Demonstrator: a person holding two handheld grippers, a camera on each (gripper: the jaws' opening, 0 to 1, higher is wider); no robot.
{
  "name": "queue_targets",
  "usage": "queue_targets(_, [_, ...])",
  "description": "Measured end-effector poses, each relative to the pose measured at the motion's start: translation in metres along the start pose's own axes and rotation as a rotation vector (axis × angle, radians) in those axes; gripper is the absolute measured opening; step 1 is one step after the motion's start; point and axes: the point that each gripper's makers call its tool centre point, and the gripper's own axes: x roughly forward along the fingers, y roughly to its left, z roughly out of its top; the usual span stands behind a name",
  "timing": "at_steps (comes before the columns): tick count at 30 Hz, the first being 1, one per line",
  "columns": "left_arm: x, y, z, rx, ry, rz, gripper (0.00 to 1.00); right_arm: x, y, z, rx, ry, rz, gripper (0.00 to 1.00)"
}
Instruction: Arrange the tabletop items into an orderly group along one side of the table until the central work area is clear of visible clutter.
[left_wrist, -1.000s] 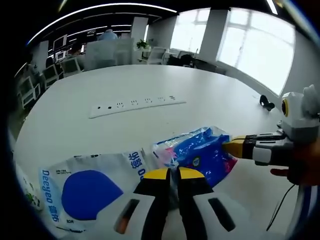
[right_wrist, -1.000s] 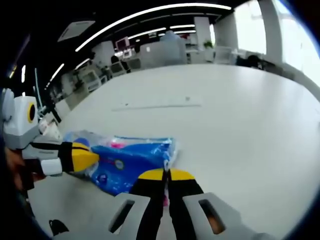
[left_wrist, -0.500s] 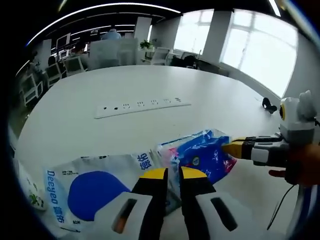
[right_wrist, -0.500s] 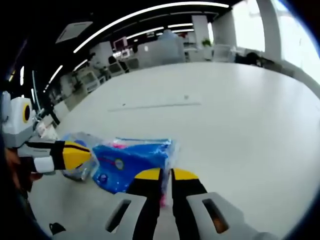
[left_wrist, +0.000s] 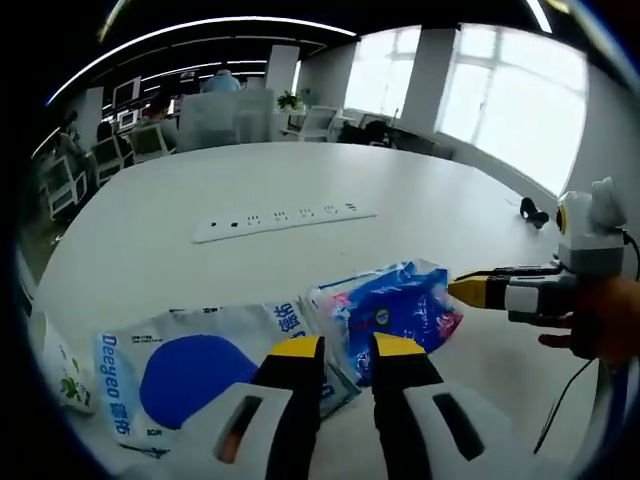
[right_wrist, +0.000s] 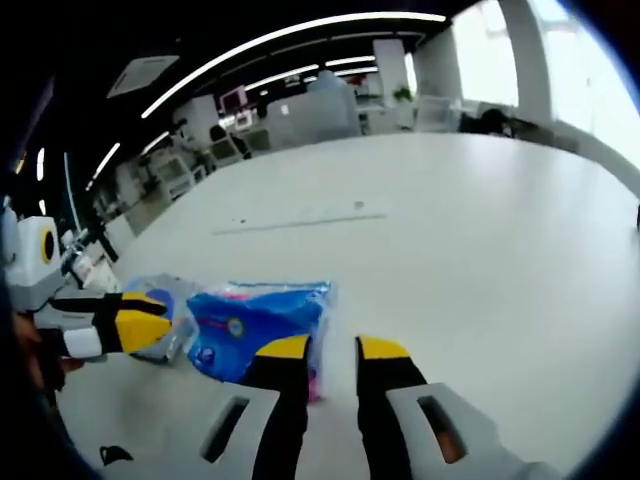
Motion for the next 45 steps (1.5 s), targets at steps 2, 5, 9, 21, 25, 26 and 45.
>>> queue_targets(2, [-0.004,-0.002,-0.002,-0.001,-0.006,-0.002,0.2,-0.004,-0.001,-0.004,0.01,-0.001,-0.004,0.17])
queue_targets(5, [-0.007,-0.003,-0.005,-0.002,-0.014,-0.005,0.22,-0.009,-0.004,-0.008,0.036,-0.005,-0.012,0.17])
queue_targets(9, [-0.012,-0.008,-0.007,-0.007,-0.021,-0.013,0.22,-0.015,-0.005,-0.013,0.041,-0.004,-0.016,0.18])
queue_targets(21, [-0.022,-0.017,-0.018,0.001,-0.015,-0.033,0.24,-0.032,0.001,-0.025,0.03,-0.005,-0.008,0.25])
queue_targets(25, [-0.027,-0.015,-0.02,-0.001,-0.016,-0.03,0.25,-0.038,0.001,-0.031,0.035,-0.011,-0.005,0.26])
queue_targets(26, [-0.028,-0.015,-0.021,0.0,-0.017,-0.03,0.25,-0.04,0.003,-0.032,0.03,-0.012,-0.001,0.27])
queue_targets(45, [-0.044,-0.026,-0.028,0.007,-0.034,-0.082,0.37,-0.063,0.024,-0.046,-0.016,-0.015,0.044,0.39])
